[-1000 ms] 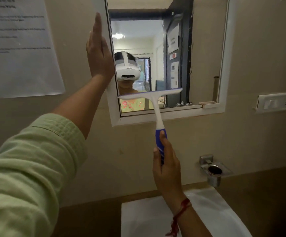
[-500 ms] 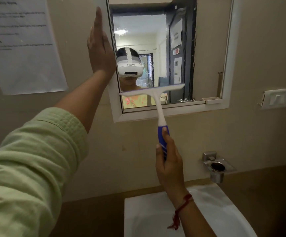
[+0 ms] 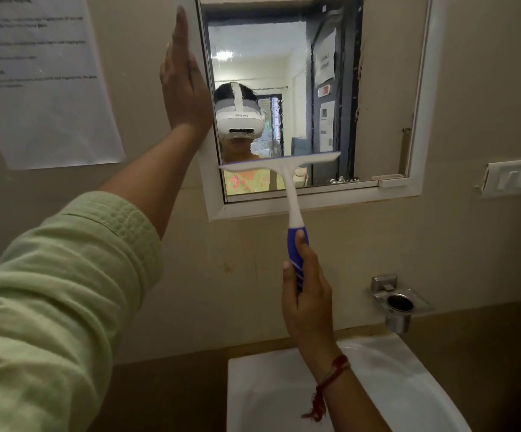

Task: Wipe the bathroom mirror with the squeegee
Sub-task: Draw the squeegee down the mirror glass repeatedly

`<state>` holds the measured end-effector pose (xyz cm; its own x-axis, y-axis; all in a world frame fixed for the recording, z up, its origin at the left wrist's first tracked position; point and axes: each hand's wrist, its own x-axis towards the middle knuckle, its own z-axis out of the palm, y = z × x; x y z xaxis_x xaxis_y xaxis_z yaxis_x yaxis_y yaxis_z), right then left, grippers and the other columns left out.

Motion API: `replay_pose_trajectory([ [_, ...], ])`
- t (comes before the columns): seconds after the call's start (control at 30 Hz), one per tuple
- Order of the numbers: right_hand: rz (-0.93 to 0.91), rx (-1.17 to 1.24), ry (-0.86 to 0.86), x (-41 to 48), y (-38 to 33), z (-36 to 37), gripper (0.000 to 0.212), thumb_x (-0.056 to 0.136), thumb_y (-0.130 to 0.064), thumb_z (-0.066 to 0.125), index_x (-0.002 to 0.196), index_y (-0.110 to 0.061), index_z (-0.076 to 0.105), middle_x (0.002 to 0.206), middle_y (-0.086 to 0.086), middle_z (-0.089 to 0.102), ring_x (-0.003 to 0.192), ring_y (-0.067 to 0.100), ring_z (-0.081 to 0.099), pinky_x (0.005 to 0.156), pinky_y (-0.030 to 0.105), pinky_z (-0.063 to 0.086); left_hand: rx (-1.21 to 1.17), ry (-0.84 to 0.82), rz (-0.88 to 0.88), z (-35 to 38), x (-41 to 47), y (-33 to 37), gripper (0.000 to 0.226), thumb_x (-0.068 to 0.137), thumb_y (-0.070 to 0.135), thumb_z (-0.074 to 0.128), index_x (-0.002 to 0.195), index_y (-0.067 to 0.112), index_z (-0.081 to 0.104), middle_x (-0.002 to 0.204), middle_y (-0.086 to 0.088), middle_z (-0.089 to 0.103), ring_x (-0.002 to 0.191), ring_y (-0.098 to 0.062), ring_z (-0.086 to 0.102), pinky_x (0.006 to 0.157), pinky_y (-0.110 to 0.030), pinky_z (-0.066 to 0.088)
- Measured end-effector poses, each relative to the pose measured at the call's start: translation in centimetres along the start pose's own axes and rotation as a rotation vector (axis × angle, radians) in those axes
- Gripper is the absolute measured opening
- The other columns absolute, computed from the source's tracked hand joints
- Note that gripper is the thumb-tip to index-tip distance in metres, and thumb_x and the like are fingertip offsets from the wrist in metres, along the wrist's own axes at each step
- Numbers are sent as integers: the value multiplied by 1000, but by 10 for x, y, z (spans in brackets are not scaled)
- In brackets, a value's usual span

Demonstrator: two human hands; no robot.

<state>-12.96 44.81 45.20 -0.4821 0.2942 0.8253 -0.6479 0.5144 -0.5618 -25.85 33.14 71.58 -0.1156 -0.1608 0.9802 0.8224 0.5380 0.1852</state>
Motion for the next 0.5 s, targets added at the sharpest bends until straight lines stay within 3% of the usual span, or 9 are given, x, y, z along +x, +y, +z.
replay_pose_trajectory([
  [0.17,-3,-35,-12,-1,7,-2,47,96,-37,38,140,-37,23,89,-5,48,65,5,50,54,12,43,5,3,-5,0,-1,-1,43,96,4,27,139,-6,28,145,-18,37,134,-21,36,114,-36,28],
  [0.3,63,-66,-47,-32,16,2,46,92,-25,41,137,-24,31,83,3,51,59,10,47,52,31,50,6,22,-15,0,0,-1,44,96,5,27,139,-4,29,145,-16,38,130,-15,38,112,-36,29],
  [0.37,51,-51,-36,-29,14,1,46,93,-28,40,138,-23,31,84,2,52,59,10,47,51,26,49,8,24,-10,1,0,-3,43,96,5,27,139,-4,29,145,-16,38,129,-9,35,113,-35,28],
  [0.5,8,-23,1,3,4,-5,45,95,-35,40,138,-36,26,91,-4,50,70,0,50,58,10,42,1,27,-10,2,1,-5,44,96,5,26,138,-5,30,145,-17,38,127,-6,32,112,-32,28],
])
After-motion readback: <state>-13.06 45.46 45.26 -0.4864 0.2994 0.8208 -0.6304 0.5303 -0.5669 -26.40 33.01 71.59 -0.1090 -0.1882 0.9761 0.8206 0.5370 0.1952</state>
